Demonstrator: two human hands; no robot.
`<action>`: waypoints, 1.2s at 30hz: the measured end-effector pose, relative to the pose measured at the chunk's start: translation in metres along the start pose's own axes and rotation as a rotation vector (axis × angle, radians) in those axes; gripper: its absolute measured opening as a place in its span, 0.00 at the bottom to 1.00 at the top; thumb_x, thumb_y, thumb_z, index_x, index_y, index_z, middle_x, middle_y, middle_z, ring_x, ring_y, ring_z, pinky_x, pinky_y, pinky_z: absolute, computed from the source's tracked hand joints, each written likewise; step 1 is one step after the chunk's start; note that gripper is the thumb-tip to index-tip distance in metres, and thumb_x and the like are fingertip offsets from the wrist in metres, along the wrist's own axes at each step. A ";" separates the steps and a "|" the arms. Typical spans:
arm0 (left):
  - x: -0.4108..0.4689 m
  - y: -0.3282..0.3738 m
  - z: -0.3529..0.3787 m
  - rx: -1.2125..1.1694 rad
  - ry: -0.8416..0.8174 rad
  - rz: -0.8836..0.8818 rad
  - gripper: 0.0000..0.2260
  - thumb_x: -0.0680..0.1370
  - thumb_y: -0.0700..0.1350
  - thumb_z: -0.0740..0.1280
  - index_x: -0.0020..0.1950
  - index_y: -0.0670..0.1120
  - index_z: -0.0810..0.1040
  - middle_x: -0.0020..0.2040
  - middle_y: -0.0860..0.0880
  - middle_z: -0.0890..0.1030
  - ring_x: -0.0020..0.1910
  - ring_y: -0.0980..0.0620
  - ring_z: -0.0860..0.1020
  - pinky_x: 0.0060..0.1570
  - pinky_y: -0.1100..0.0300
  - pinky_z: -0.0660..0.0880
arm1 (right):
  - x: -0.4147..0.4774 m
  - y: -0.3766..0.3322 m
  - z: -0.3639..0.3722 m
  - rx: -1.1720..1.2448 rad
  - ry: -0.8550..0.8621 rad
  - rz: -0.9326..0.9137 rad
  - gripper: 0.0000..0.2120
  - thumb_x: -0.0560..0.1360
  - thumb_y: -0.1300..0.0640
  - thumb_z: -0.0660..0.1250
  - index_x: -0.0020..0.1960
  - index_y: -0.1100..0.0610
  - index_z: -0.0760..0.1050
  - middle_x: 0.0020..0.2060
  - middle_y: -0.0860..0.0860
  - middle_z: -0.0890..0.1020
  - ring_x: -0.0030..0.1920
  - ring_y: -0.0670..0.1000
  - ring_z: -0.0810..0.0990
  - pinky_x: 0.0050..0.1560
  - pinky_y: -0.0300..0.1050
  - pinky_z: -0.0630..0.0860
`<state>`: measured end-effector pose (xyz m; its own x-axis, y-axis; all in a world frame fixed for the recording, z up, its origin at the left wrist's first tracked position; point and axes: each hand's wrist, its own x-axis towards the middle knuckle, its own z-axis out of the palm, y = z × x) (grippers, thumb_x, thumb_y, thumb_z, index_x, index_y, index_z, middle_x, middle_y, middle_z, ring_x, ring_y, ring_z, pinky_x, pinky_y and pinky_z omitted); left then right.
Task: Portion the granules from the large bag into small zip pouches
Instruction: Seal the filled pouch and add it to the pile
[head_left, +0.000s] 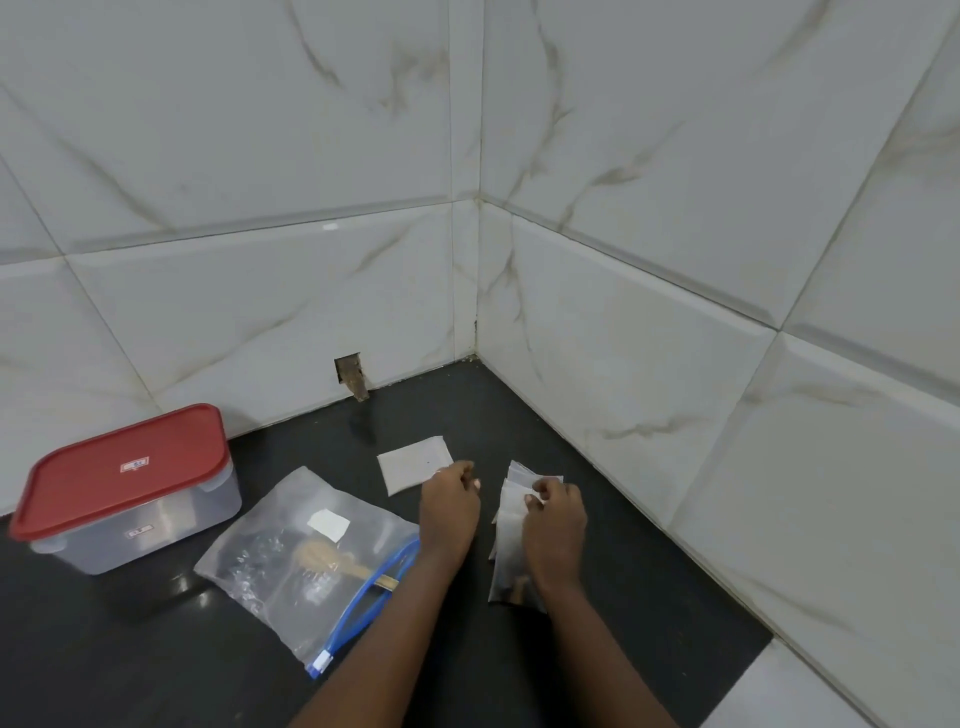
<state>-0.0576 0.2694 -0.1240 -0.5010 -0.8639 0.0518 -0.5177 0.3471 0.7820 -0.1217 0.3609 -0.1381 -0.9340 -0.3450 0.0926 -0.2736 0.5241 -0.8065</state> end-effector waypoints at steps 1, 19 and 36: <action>0.009 -0.001 -0.004 0.023 -0.017 -0.012 0.16 0.77 0.38 0.65 0.64 0.40 0.75 0.61 0.42 0.79 0.61 0.46 0.75 0.59 0.60 0.68 | 0.004 -0.009 0.007 -0.015 -0.051 -0.039 0.08 0.77 0.63 0.62 0.53 0.60 0.78 0.53 0.53 0.76 0.52 0.52 0.77 0.51 0.41 0.73; 0.073 -0.038 -0.043 0.115 -0.106 -0.409 0.21 0.77 0.36 0.62 0.70 0.40 0.65 0.67 0.40 0.69 0.64 0.44 0.71 0.58 0.59 0.70 | 0.051 -0.058 0.111 -0.247 -0.266 0.031 0.11 0.78 0.60 0.61 0.59 0.61 0.75 0.57 0.56 0.77 0.58 0.55 0.77 0.58 0.47 0.76; -0.016 0.004 -0.098 -0.415 0.172 -0.128 0.08 0.75 0.47 0.70 0.39 0.43 0.81 0.35 0.46 0.82 0.32 0.56 0.78 0.32 0.70 0.74 | -0.022 -0.093 0.017 0.783 -0.554 0.102 0.08 0.70 0.69 0.70 0.39 0.59 0.74 0.36 0.55 0.84 0.40 0.54 0.83 0.45 0.47 0.79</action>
<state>0.0163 0.2485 -0.0603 -0.3111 -0.9503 0.0136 -0.2287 0.0887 0.9694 -0.0712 0.3062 -0.0749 -0.6493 -0.7500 -0.1264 0.2212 -0.0271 -0.9749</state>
